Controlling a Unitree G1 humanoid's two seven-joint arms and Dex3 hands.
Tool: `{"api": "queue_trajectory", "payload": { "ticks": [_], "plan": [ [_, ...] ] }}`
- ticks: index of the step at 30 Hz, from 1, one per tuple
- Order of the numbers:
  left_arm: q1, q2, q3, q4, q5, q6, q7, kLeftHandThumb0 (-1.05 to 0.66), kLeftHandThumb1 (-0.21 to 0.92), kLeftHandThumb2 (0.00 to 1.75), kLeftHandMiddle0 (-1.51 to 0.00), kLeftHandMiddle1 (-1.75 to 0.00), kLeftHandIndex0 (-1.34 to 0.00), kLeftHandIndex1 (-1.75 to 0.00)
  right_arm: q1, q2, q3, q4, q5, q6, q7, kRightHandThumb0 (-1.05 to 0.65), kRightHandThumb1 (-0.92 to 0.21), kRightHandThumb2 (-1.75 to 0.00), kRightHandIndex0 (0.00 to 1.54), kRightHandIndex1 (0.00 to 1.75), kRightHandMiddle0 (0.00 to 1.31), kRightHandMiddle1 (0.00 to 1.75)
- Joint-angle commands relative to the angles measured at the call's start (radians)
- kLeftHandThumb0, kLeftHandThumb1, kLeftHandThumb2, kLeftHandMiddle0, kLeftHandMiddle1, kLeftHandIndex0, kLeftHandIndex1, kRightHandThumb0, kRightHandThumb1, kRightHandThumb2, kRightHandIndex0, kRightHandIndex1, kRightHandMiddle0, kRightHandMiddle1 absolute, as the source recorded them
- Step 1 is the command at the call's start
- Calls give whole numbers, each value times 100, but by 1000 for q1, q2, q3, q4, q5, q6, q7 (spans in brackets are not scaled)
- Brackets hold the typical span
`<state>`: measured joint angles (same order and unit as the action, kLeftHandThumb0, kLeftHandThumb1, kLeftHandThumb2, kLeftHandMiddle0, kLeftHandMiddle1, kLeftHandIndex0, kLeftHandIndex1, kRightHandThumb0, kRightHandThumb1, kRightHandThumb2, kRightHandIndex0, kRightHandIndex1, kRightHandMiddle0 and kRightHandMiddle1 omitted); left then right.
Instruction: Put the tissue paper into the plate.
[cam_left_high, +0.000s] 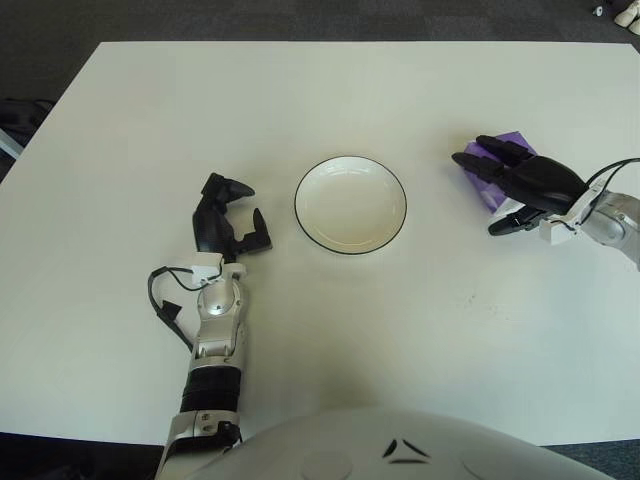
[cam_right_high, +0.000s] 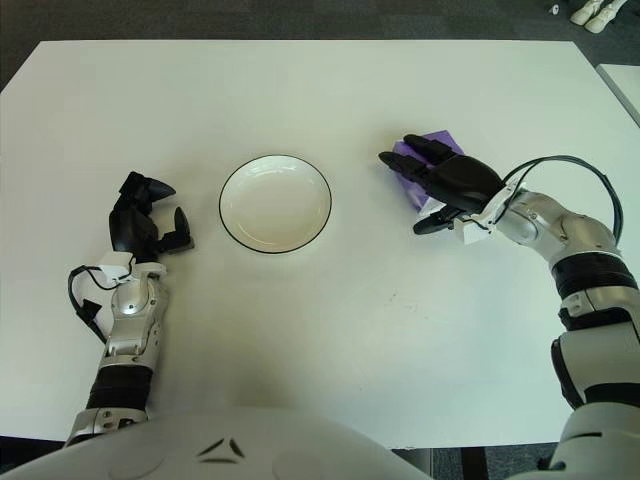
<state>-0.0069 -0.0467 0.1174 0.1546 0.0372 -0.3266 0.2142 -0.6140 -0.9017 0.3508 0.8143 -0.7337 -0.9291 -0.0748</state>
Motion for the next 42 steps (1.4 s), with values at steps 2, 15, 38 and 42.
{"api": "queue_trajectory", "payload": {
  "ticks": [2, 15, 38, 42],
  "plan": [
    [93, -1, 7, 63, 11, 40, 7, -1, 11, 156, -69, -175, -60, -175, 51, 39, 11, 58, 51, 34, 86, -89, -46, -82, 0, 75, 0, 55],
    [97, -6, 7, 58, 9, 41, 7, -1, 6, 162, -75, -175, -63, -175, 181, 97, -76, -115, 372, 131, 281, -68, -23, -109, 48, 174, 38, 173],
    [94, -7, 12, 77, 12, 21, 23, -1, 9, 159, -73, -175, -59, -175, 375, 253, -235, -415, 639, 141, 301, -56, -11, -157, 136, 175, 78, 175],
    [94, -8, 13, 79, 13, 18, 28, -1, 7, 162, -75, -175, -61, -175, 398, 306, -257, -467, 725, 198, 326, -57, -10, -158, 139, 175, 79, 175]
  ]
}}
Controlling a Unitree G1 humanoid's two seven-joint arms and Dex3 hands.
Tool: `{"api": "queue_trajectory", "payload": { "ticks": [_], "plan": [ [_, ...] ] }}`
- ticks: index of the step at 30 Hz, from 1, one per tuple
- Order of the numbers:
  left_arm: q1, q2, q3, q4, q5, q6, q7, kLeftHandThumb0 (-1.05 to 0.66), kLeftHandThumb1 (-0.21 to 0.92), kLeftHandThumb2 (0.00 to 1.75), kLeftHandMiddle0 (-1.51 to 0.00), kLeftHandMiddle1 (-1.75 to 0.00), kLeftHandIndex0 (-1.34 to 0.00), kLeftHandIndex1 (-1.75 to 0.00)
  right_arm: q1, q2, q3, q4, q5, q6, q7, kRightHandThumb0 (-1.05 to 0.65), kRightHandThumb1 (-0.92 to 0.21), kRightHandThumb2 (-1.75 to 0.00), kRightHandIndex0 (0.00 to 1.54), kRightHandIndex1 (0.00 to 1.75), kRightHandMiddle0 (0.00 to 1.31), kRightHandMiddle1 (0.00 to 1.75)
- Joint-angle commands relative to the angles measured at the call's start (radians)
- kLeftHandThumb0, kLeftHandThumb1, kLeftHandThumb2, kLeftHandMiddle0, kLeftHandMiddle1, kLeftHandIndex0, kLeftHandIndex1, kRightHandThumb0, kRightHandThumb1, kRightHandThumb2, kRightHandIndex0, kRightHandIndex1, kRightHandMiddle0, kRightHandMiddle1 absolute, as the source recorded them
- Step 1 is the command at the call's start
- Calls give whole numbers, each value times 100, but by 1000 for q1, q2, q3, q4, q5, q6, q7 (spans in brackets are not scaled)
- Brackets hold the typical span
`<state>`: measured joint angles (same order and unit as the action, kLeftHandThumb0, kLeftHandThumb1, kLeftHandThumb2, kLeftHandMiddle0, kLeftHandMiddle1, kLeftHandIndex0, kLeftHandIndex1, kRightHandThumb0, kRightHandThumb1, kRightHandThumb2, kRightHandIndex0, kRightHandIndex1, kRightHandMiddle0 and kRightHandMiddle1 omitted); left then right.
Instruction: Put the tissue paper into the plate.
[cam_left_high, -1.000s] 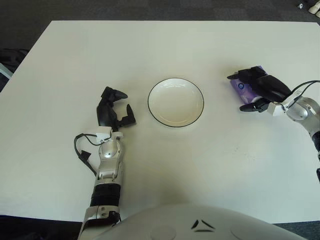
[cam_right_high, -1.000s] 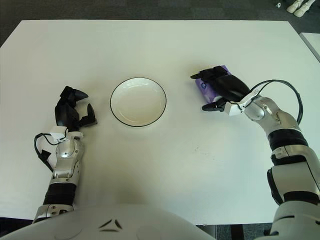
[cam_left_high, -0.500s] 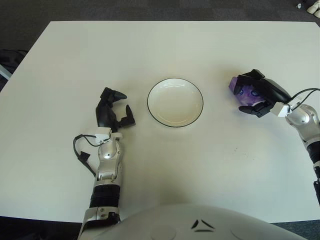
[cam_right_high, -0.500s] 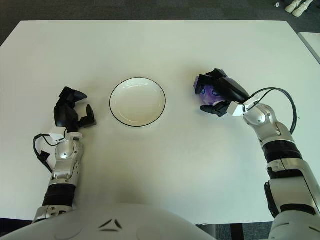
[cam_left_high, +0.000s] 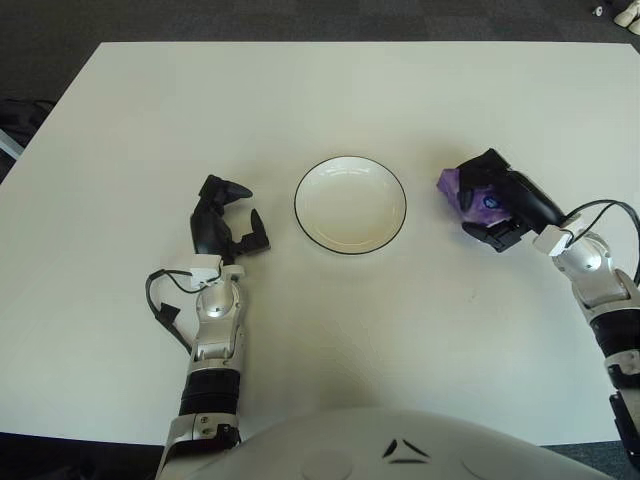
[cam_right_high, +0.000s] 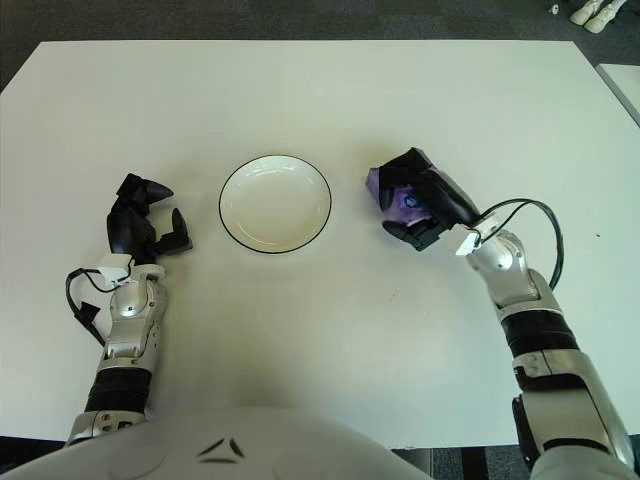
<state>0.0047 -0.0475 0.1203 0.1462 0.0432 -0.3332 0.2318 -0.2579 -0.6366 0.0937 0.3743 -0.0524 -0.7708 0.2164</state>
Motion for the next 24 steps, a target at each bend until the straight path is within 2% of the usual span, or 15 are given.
{"api": "queue_trajectory", "payload": {
  "ticks": [1, 6, 12, 18, 24],
  "plan": [
    [82, -7, 11, 88, 7, 24, 11, -1, 6, 162, -76, -175, -61, -175, 51, 55, -6, -45, 77, 59, 46, -57, -10, -159, 140, 175, 79, 175],
    [81, -5, 12, 93, 6, 16, 10, -1, 6, 162, -76, -175, -61, -175, 82, 116, -45, -98, 149, 95, 50, -58, -8, -161, 140, 175, 81, 175],
    [80, -1, 12, 97, 1, 6, 2, -1, 10, 157, -72, -175, -59, -175, 103, 199, -98, -126, 107, 20, -19, -59, -7, -162, 141, 175, 82, 175],
    [79, 1, 14, 102, -2, 3, 1, -1, 14, 153, -67, -175, -57, -175, 108, 259, -117, -135, 156, 0, -7, -59, -6, -163, 142, 175, 82, 175],
    [73, 0, 15, 109, -5, 6, 4, -1, 12, 155, -69, -175, -58, -175, 106, 285, -106, -200, 317, 94, 102, -61, -4, -166, 141, 175, 85, 175]
  ]
}}
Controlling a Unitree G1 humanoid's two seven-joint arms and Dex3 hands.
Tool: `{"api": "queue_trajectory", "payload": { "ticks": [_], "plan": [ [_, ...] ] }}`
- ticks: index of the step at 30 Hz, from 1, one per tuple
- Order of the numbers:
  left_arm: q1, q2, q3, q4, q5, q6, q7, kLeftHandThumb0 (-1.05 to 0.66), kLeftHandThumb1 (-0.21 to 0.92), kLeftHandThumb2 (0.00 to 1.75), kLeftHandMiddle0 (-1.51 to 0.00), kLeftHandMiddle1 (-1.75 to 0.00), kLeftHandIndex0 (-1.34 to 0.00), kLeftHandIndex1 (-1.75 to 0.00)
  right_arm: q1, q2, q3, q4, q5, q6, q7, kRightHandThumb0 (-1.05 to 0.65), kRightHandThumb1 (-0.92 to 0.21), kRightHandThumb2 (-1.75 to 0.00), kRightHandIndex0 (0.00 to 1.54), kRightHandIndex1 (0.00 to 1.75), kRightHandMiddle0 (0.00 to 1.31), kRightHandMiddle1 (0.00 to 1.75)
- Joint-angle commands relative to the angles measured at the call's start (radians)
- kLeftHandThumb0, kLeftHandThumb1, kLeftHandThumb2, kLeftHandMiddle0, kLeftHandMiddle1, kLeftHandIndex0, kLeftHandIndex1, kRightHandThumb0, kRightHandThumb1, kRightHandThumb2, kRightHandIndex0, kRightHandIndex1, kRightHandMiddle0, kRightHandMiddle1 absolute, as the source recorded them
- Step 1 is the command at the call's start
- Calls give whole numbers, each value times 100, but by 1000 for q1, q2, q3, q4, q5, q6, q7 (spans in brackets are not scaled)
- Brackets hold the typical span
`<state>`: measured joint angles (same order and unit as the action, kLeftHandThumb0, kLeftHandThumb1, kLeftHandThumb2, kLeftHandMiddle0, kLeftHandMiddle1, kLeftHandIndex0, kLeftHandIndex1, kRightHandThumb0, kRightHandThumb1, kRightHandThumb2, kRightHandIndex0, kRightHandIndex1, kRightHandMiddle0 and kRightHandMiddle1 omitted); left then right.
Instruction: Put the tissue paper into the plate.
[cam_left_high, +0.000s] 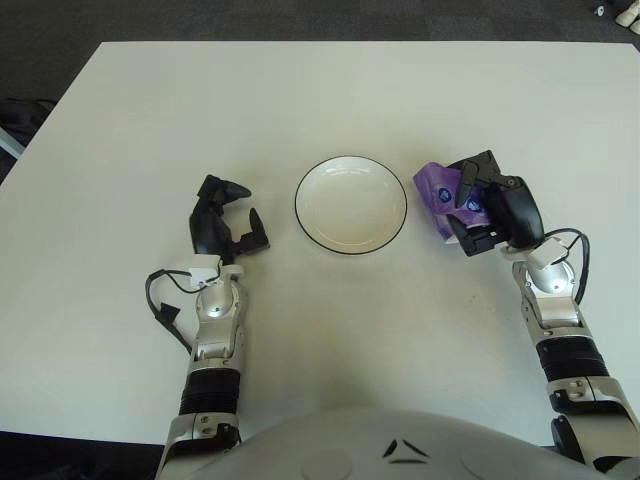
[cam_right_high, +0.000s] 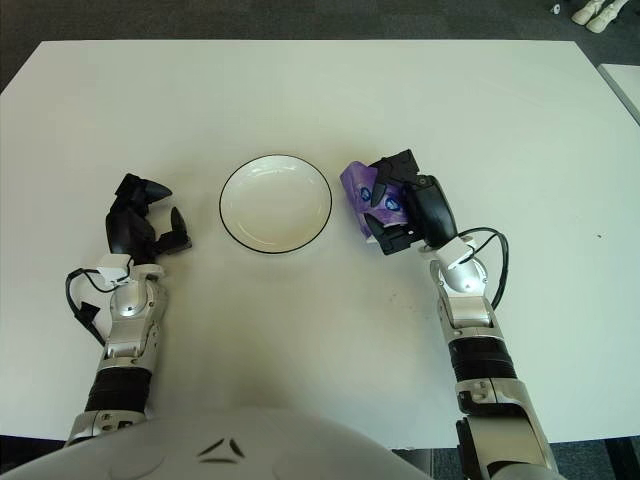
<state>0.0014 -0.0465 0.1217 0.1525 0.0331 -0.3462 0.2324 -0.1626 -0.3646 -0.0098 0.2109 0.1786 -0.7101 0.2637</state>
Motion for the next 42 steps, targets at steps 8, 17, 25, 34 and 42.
{"api": "queue_trajectory", "payload": {
  "ticks": [8, 17, 25, 34, 42],
  "plan": [
    [69, -1, 13, 110, -2, 21, 3, -1, 11, 156, -70, -175, -59, -175, 3, 40, -17, -90, 282, 168, 215, -64, 1, -172, 138, 175, 89, 175],
    [66, 0, 10, 102, -6, 28, 2, -1, 13, 154, -70, -175, -57, -175, 4, 103, -43, -165, 396, 319, 267, -65, 3, -175, 138, 175, 91, 175],
    [62, 0, 10, 106, -3, 36, 5, -1, 16, 151, -67, -175, -55, -175, -9, 131, -62, -194, 356, 364, 257, -65, 3, -175, 136, 175, 92, 175],
    [56, -3, 9, 109, 0, 43, 10, -1, 15, 152, -66, -175, -57, -175, -15, 140, -72, -216, 329, 389, 262, -66, 3, -175, 135, 175, 92, 175],
    [52, -5, 7, 106, -2, 49, 7, -1, 14, 154, -68, -175, -57, -175, -72, 46, -86, -223, 669, 737, 581, -7, 11, -173, 104, 153, 75, 175]
  ]
}}
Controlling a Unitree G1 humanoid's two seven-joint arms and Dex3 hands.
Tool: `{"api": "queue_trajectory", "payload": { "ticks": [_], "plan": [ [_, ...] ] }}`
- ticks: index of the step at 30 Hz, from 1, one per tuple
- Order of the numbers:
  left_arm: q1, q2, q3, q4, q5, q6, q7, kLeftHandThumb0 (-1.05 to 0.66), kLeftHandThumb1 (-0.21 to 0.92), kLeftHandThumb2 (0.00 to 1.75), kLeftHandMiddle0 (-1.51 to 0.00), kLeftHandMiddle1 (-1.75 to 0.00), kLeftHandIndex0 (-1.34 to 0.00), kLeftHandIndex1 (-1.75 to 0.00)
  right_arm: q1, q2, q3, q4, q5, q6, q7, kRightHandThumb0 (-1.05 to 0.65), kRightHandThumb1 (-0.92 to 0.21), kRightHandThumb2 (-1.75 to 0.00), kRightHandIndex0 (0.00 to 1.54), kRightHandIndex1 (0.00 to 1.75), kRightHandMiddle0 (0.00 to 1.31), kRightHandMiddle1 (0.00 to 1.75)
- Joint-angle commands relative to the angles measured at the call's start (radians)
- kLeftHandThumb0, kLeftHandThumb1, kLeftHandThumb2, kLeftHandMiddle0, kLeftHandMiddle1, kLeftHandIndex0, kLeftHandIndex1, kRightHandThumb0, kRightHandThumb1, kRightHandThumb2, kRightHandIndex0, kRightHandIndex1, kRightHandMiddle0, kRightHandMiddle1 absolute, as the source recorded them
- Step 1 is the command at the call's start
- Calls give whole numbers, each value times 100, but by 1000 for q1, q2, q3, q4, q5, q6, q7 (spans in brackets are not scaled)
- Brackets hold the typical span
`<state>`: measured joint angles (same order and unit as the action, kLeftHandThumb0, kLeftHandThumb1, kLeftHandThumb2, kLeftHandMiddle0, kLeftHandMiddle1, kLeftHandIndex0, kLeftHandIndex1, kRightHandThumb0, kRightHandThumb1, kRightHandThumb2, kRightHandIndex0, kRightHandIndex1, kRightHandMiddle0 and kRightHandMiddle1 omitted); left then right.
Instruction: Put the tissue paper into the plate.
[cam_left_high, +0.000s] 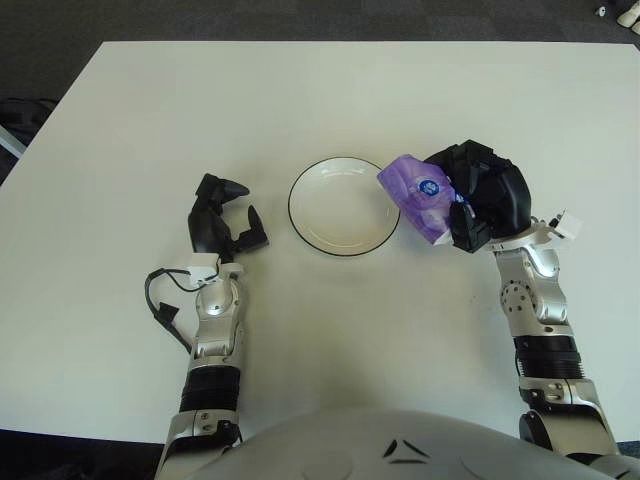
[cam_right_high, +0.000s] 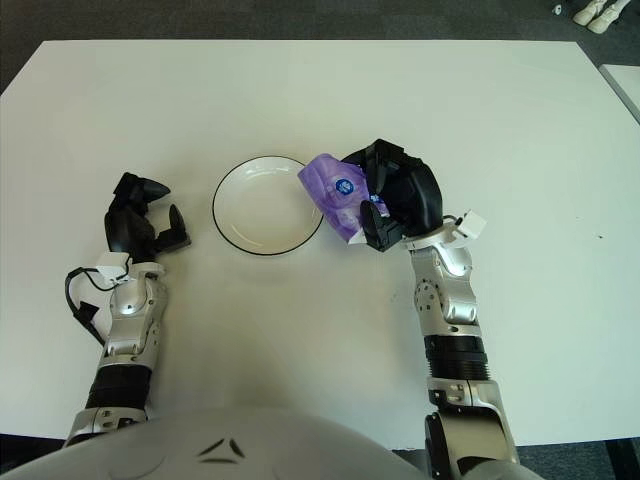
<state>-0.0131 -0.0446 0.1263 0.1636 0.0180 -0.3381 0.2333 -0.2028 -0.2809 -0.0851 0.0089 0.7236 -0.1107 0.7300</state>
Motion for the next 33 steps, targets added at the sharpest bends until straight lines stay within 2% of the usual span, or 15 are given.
{"api": "queue_trajectory", "payload": {
  "ticks": [1, 3, 5, 6, 7, 8, 9, 10, 13, 15, 21, 27, 33],
  "plan": [
    [66, -8, 2, 94, 13, 42, 6, -1, 13, 154, -69, -175, -58, -175, -42, -48, -15, -16, 160, 187, 144, -5, 11, -172, 103, 151, 75, 175],
    [65, -10, 2, 92, 12, 44, 7, -1, 12, 155, -69, -175, -59, -175, -54, -58, -25, -10, 197, 247, 180, -3, 12, -172, 102, 149, 74, 175],
    [64, -11, 2, 94, 12, 44, 6, -1, 12, 155, -69, -175, -59, -175, -67, -46, -29, -3, 63, 95, 183, -2, 12, -172, 101, 150, 74, 175],
    [63, -11, 2, 94, 12, 43, 6, -1, 12, 155, -68, -175, -59, -175, -39, 3, -16, -44, -187, -70, 25, -1, 12, -173, 101, 151, 73, 175],
    [62, -11, 1, 96, 12, 41, 6, -1, 13, 154, -67, -175, -59, -175, -30, 42, -17, -65, -370, -189, -103, -1, 12, -173, 101, 153, 72, 175],
    [61, -12, 1, 97, 12, 39, 5, -1, 13, 154, -67, -175, -59, -175, -24, 67, -19, -78, -483, -256, -191, -1, 12, -174, 100, 154, 72, 175],
    [60, -12, 0, 98, 12, 37, 5, -1, 14, 153, -66, -175, -59, -175, -36, 74, -29, -69, -522, -292, -227, -1, 12, -174, 100, 156, 72, 175],
    [60, -12, 0, 99, 13, 37, 5, -1, 14, 153, -66, -174, -59, -175, -50, 71, -36, -55, -514, -298, -225, -1, 12, -174, 99, 157, 71, 175],
    [58, -14, -1, 101, 15, 31, 7, -1, 15, 152, -66, -175, -58, -175, -116, 78, -5, -65, -555, -261, -279, 0, 10, -175, 96, 162, 71, 175],
    [56, -14, -1, 103, 16, 30, 8, -1, 15, 152, -66, -175, -58, -175, -135, 83, 6, -63, -582, -260, -303, 0, 10, -175, 95, 164, 70, 175],
    [54, -17, -2, 108, 15, 25, 8, -1, 13, 155, -68, -175, -59, -175, -256, 81, 29, 16, -629, -341, -319, 0, 8, -175, 91, 169, 70, 175],
    [53, -18, -1, 111, 16, 23, 8, -1, 14, 153, -66, -175, -59, -175, -293, 56, 47, 83, -649, -449, -305, 0, 8, -175, 90, 171, 69, 175],
    [54, -23, 1, 105, 13, 32, 11, -1, 17, 150, -65, -174, -57, -175, -315, 23, 66, 110, -663, -497, -286, 0, 7, -175, 90, 171, 69, 175]
  ]
}}
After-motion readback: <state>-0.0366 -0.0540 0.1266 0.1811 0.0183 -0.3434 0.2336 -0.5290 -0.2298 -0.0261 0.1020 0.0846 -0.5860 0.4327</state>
